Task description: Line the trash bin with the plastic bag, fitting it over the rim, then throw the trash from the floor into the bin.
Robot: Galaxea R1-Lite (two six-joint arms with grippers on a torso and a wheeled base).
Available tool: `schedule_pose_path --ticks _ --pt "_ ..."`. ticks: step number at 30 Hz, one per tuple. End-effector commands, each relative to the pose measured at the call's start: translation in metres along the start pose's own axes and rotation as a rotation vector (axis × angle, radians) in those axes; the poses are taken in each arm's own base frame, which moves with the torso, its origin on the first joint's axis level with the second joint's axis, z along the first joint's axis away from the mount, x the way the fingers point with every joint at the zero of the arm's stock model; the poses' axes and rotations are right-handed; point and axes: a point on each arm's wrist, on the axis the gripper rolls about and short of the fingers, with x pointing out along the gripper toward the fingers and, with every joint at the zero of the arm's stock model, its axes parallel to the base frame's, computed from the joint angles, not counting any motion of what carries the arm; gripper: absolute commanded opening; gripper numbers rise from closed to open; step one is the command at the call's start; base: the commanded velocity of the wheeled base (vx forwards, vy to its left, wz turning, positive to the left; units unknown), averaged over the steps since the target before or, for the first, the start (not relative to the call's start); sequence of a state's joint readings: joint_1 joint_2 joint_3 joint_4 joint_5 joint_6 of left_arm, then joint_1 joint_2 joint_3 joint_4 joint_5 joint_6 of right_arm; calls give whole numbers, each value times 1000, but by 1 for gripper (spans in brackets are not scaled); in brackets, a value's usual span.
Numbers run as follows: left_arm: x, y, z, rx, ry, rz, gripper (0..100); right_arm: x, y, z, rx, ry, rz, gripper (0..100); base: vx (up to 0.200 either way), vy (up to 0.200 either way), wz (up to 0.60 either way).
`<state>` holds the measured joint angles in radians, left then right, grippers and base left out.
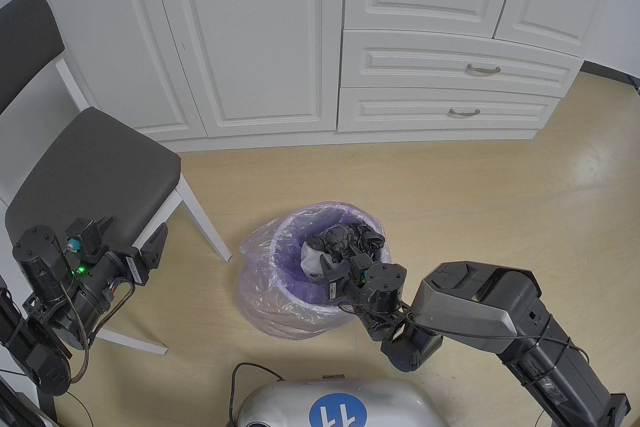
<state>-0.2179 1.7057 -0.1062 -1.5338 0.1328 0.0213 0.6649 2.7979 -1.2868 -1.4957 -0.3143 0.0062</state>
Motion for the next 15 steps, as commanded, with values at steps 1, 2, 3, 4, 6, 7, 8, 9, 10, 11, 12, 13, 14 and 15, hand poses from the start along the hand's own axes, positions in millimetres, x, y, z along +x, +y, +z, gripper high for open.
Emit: schedule_pose_path --ticks 1,2,3,4,6,7,8,9,10,11,12,13,14,15 --pt "0 0 -1 1 3 -1 100 -3 4 13 41 -14 18 100 0 0 0" --pt "0 0 -1 1 3 2 100 -5 4 17 50 -12 27 100 0 0 0" --pt "1 0 0 0 2 1 100 -8 5 20 63 -9 42 100 0 0 0" --pt "1 0 0 0 2 2 100 -10 6 24 75 -8 59 100 0 0 0" --pt "1 1 0 0 0 4 100 -14 8 31 95 -8 81 100 0 0 0" --pt "1 1 0 0 2 2 100 -16 9 35 108 -8 87 100 0 0 0" --pt "1 1 0 0 2 4 100 -18 11 40 121 -10 94 100 0 0 0" --pt "1 1 0 0 0 4 100 -20 12 44 131 -12 100 100 0 0 0" --pt "1 1 0 0 0 2 100 -22 13 49 143 -14 108 100 0 0 0" --pt "1 1 0 0 2 2 100 -24 14 53 153 -13 114 100 0 0 0" --pt "1 1 0 0 2 4 100 -25 15 56 162 -12 120 100 0 0 0" --pt "1 1 0 0 2 2 100 -27 16 60 174 -15 127 100 0 0 0" --pt "1 1 0 0 2 4 100 -28 15 66 188 -23 131 100 0 0 0" --pt "1 1 0 0 2 4 100 -28 15 69 194 -29 133 100 0 0 0"
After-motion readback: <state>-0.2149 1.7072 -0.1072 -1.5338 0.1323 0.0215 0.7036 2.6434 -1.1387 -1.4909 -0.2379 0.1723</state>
